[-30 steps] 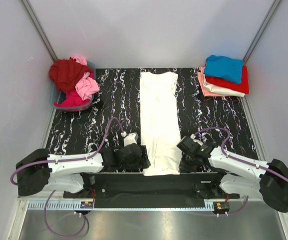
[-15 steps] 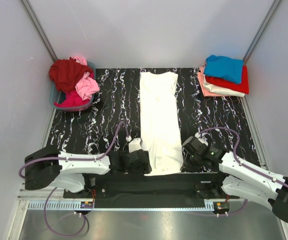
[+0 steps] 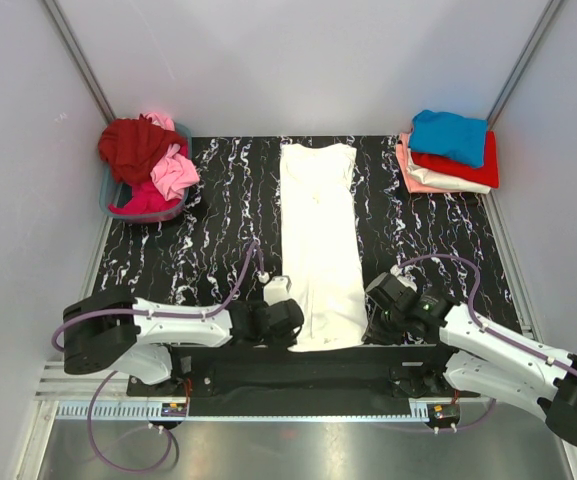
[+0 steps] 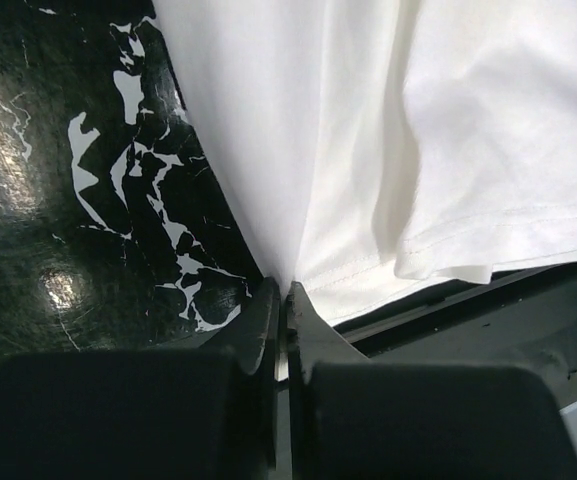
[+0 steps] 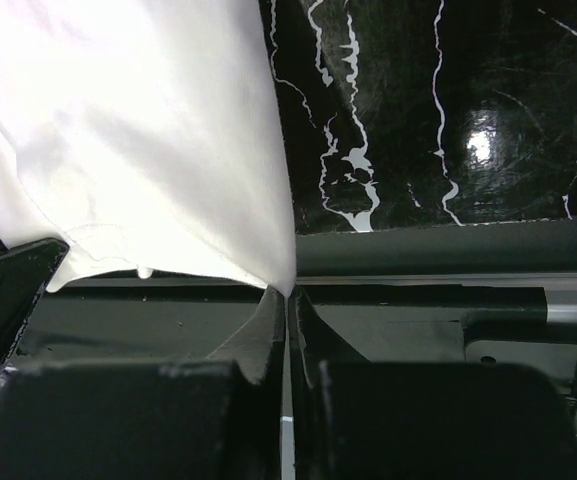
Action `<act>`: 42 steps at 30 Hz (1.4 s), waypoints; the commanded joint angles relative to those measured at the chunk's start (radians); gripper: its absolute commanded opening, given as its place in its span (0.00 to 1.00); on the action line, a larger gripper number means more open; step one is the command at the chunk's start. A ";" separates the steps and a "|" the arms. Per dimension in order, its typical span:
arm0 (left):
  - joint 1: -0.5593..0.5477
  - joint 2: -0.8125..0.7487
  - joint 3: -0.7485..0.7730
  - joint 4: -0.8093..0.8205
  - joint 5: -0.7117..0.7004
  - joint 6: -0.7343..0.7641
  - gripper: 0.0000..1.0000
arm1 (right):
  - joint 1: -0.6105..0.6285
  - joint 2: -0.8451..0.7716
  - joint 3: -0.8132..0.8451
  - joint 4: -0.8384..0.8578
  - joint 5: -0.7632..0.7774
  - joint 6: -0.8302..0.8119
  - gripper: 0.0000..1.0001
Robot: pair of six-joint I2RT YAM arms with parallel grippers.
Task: Fold and stack the t-shirts
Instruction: Fold the tshirt
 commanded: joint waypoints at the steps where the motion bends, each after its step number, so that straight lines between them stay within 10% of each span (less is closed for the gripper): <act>1: -0.026 -0.009 0.051 -0.071 -0.066 -0.006 0.00 | 0.008 -0.028 0.025 -0.021 -0.003 -0.004 0.00; 20: -0.074 -0.176 0.255 -0.435 -0.155 -0.008 0.03 | 0.037 -0.095 0.220 -0.149 0.071 -0.007 0.00; 42: 0.532 0.175 0.719 -0.446 0.229 0.555 0.09 | -0.326 0.527 0.769 -0.043 0.085 -0.444 0.00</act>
